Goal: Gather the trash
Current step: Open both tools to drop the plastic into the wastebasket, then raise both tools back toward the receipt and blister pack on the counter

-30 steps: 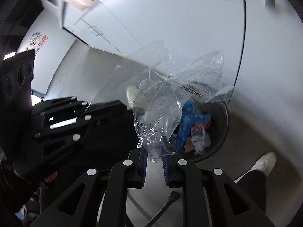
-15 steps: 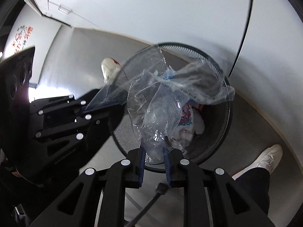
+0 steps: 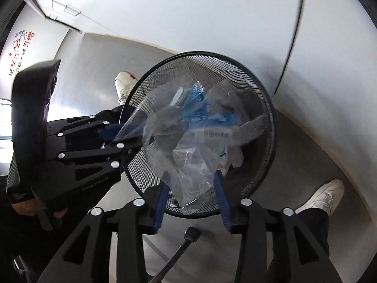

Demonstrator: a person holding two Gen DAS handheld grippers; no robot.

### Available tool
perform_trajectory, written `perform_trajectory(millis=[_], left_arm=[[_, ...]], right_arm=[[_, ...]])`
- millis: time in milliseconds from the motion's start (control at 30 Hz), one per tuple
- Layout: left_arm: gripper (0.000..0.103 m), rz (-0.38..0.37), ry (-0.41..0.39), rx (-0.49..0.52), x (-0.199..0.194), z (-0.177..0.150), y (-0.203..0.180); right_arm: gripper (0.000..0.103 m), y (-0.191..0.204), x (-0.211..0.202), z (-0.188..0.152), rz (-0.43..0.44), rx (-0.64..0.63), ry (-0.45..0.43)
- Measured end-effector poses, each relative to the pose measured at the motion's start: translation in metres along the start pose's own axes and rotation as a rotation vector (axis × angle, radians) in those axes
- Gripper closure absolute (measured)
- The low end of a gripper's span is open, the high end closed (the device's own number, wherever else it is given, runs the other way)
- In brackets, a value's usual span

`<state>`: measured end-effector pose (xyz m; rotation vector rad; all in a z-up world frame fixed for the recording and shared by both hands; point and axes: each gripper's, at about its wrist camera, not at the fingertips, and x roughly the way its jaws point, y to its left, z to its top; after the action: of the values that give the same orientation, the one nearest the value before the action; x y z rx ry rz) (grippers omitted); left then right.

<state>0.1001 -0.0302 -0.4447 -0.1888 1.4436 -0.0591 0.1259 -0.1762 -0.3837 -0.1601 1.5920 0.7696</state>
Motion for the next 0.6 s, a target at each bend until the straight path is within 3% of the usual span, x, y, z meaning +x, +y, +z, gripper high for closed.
perform_trajectory(millis=[67,133,200,267,367,600], left_arm=[[0.043,-0.005,-0.005,-0.004,-0.003,-0.001,0.001],[0.033,0.011,-0.003,0.0,-0.003,-0.001,0.002],[0.02,0.016,-0.009,0.001,-0.006,-0.001,0.002],[0.012,0.029,-0.017,-0.006,-0.012,-0.002,0.002],[0.005,0.047,-0.029,-0.005,-0.021,-0.004,0.004],[0.004,0.064,-0.071,-0.009,-0.054,-0.011,0.0]], right_arm=[[0.057,-0.003,-0.007,-0.003,-0.005,0.005,-0.016],[0.047,-0.004,-0.014,-0.006,-0.004,0.01,-0.028],[0.026,-0.004,-0.024,-0.01,-0.018,0.015,-0.049],[0.019,-0.004,-0.034,-0.013,-0.03,0.028,-0.079],[0.008,-0.002,-0.049,-0.016,-0.056,0.047,-0.129],[0.003,0.015,-0.08,-0.033,-0.11,0.09,-0.203]])
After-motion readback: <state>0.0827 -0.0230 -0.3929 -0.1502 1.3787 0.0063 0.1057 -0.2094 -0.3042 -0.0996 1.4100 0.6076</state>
